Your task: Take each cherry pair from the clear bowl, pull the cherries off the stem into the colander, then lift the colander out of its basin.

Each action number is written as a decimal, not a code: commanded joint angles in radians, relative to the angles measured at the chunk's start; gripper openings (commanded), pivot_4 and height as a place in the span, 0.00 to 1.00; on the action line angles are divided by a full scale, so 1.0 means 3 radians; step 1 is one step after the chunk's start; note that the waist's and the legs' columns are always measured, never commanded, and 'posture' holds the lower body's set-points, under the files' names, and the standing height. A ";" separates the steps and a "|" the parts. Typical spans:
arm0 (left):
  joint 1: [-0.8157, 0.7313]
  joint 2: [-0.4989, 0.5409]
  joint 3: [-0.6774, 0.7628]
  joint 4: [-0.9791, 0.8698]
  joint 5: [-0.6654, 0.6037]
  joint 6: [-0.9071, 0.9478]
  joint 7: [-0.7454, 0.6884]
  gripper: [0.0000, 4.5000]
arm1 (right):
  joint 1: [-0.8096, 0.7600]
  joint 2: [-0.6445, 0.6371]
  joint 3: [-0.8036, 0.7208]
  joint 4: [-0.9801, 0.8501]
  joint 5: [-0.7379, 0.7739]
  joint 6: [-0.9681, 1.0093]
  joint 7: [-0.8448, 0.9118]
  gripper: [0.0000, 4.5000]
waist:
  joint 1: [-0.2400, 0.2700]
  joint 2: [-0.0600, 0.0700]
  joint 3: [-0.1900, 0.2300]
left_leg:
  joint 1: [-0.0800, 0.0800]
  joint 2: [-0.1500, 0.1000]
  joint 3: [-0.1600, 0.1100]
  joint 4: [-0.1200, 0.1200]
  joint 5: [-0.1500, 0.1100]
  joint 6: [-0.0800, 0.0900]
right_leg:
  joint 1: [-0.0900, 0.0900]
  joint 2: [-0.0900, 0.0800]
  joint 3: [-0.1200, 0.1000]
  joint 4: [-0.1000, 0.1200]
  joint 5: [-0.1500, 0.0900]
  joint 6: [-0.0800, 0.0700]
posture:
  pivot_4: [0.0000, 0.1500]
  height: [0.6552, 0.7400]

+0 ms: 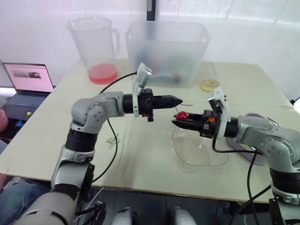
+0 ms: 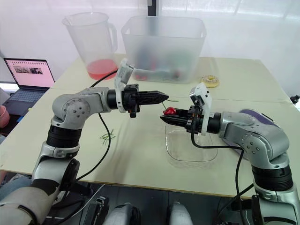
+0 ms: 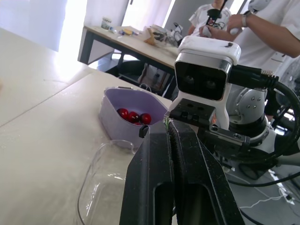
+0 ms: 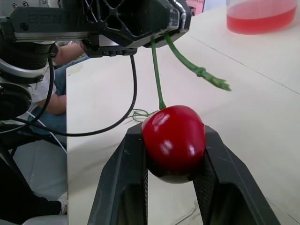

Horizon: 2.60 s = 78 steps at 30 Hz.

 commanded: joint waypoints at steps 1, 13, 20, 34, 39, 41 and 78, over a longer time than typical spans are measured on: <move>-0.0154 0.0036 0.0163 -0.0076 -0.0042 -0.0096 -0.0019 0.00 | 0.0073 -0.0043 -0.0042 0.0009 0.0024 0.0075 -0.0048 0.24 | 0.0002 0.0000 0.0000 | 0.0000 0.0000 0.0000 0.0000 0.0000 0.0000 | 0.0000 0.0000 0.0000 0.0000 0.0000 0.0000 | 1.00 0.68; -0.0149 0.0051 0.0167 -0.0094 -0.0054 -0.0091 -0.0008 0.00 | 0.0229 -0.0123 -0.0094 0.0043 0.0042 0.0106 -0.0115 0.24 | 0.0001 0.0000 0.0000 | 0.0000 0.0000 0.0000 0.0000 0.0000 0.0000 | 0.0000 0.0000 0.0000 0.0000 0.0000 0.0000 | 1.00 0.68; -0.0152 0.0058 0.0167 -0.0089 -0.0053 -0.0099 -0.0011 0.00 | 0.0345 -0.0182 -0.0122 0.0043 0.0041 0.0099 -0.0123 0.24 | 0.0004 -0.0002 0.0000 | 0.0000 0.0000 -0.0001 0.0000 0.0000 0.0000 | 0.0000 0.0000 0.0000 -0.0001 0.0000 0.0000 | 1.00 0.68; -0.0134 0.0079 0.0197 -0.0078 -0.0024 -0.0103 -0.0011 0.00 | 0.0234 -0.0493 -0.0640 0.0110 0.0162 0.0045 -0.0018 0.24 | 0.0006 0.0000 0.0001 | -0.0001 -0.0001 0.0001 0.0000 0.0000 0.0000 | 0.0000 -0.0001 0.0001 -0.0001 0.0000 0.0000 | 1.00 0.68; -0.0035 0.0161 0.0260 -0.0087 -0.0005 -0.0123 0.0025 0.00 | 0.0317 -0.1503 -0.0805 0.0918 -0.0750 -0.0483 0.0199 0.24 | 0.0015 0.0000 0.0001 | -0.0001 -0.0003 0.0001 -0.0001 -0.0002 0.0004 | 0.0002 -0.0002 0.0000 -0.0007 0.0000 0.0000 | 1.00 0.68; 0.0010 0.0190 0.0273 -0.0106 -0.0008 -0.0130 0.0045 0.00 | 0.0396 -0.1698 -0.0774 0.1189 -0.0950 -0.0641 0.0277 0.24 | -0.0001 0.0000 0.0001 | -0.0001 -0.0002 0.0003 -0.0003 -0.0004 0.0006 | 0.0003 -0.0001 0.0000 -0.0012 0.0000 0.0000 | 1.00 0.68; 0.1303 0.1235 0.0656 -0.0334 -0.0122 0.0158 -0.0036 0.00 | -0.1208 -0.1359 -0.0205 0.0662 -0.0334 -0.0232 0.1118 0.99 | -0.0080 0.0007 0.0003 | 0.0008 0.0007 0.0003 -0.0008 0.0001 -0.0002 | 0.0006 -0.0004 0.0001 -0.0010 0.0000 0.0000 | 1.00 0.68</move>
